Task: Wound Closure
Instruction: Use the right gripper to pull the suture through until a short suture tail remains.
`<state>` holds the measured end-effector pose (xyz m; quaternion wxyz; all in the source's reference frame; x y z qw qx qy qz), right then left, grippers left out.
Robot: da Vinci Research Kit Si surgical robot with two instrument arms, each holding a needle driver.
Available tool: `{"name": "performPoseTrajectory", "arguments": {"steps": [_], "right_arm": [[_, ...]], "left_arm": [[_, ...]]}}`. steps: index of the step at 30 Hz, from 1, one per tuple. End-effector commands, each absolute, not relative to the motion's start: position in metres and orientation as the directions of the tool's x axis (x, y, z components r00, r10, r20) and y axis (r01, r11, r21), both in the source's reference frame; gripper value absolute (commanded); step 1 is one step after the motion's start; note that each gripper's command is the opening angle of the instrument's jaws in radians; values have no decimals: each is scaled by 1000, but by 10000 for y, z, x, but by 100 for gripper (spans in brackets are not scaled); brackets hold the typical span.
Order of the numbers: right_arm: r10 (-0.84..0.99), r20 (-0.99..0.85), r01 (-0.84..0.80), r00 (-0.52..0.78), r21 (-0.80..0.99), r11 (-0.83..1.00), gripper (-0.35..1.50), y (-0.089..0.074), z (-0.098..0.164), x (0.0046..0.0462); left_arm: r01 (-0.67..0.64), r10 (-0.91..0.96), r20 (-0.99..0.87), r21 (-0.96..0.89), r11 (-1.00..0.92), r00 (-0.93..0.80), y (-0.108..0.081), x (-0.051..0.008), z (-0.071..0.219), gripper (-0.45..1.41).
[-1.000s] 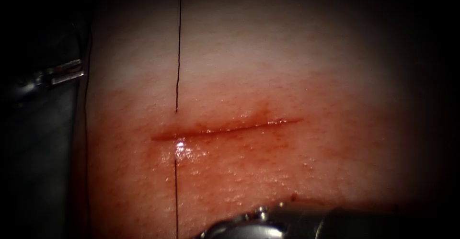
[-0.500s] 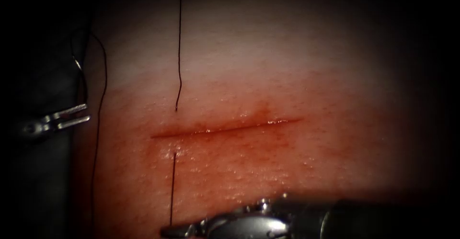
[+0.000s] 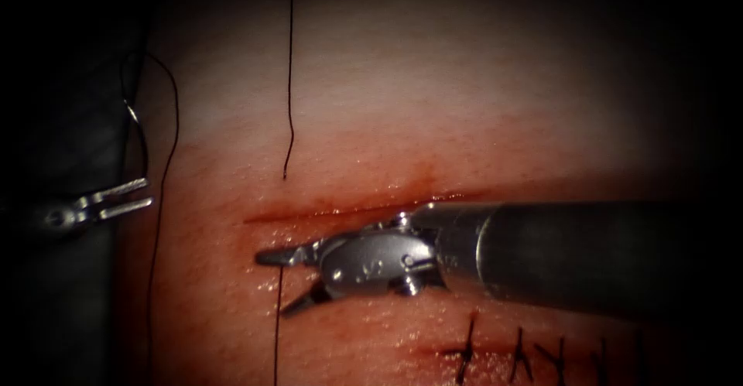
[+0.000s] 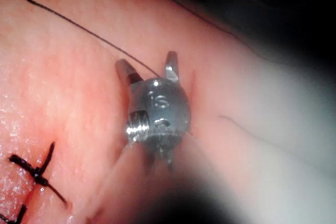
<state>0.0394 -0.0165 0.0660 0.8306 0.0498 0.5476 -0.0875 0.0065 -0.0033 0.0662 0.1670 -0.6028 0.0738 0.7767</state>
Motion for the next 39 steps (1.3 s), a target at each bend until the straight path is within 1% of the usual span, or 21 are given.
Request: {"name": "performPoseTrajectory", "arguments": {"steps": [1, 3, 4, 5, 7, 8, 9, 17, 27, 32, 34, 38, 39], "right_arm": [[-101, -914, 219, 392, -14, 976, 91, -158, 673, 400], [-102, -912, 225, 398, -11, 974, 64, -155, 676, 397], [-103, -911, 228, 399, -10, 974, 37, -153, 678, 395], [-103, -912, 229, 398, -10, 973, 24, -153, 678, 394], [-103, -912, 231, 397, -10, 973, 10, -153, 679, 391], [-104, -912, 232, 396, -10, 973, -10, -153, 678, 390], [-104, -914, 241, 393, -7, 970, -35, -153, 678, 388], [-101, -918, 289, 383, 15, 957, -35, -164, 669, 382], [-127, -934, 405, 333, 20, 914, -35, -264, 597, 353], [-137, -938, 460, 317, 25, 888, -35, -304, 578, 356], [-144, -947, 506, 287, 22, 862, -35, -322, 568, 361], [-140, -955, 526, 262, 20, 850, -35, -324, 560, 367], [-130, -957, 506, 258, 19, 862, -1, -317, 560, 368]], "left_arm": [[-348, 169, -962, -86, -934, -216, -33, 60, 667, -45], [-345, 169, -961, -87, -935, -218, -34, 60, 666, -45], [-345, 169, -961, -87, -935, -218, -34, 60, 666, -45], [-345, 169, -961, -87, -935, -218, -34, 60, 666, -45], [-345, 169, -961, -86, -935, -218, -34, 60, 666, -45], [-345, 169, -961, -86, -935, -218, -34, 60, 666, -45], [-345, 169, -961, -86, -935, -218, -35, 60, 666, -45], [-343, 169, -961, -86, -935, -219, -35, 60, 666, -45], [-342, 173, -961, -92, -935, -215, -34, 61, 669, -45], [-342, 173, -961, -91, -935, -215, -35, 61, 670, -45], [-342, 173, -961, -91, -935, -215, -35, 61, 670, -45], [-342, 172, -961, -91, -935, -215, -35, 61, 670, -45], [-342, 172, -961, -91, -935, -216, -35, 61, 670, -45]]}}
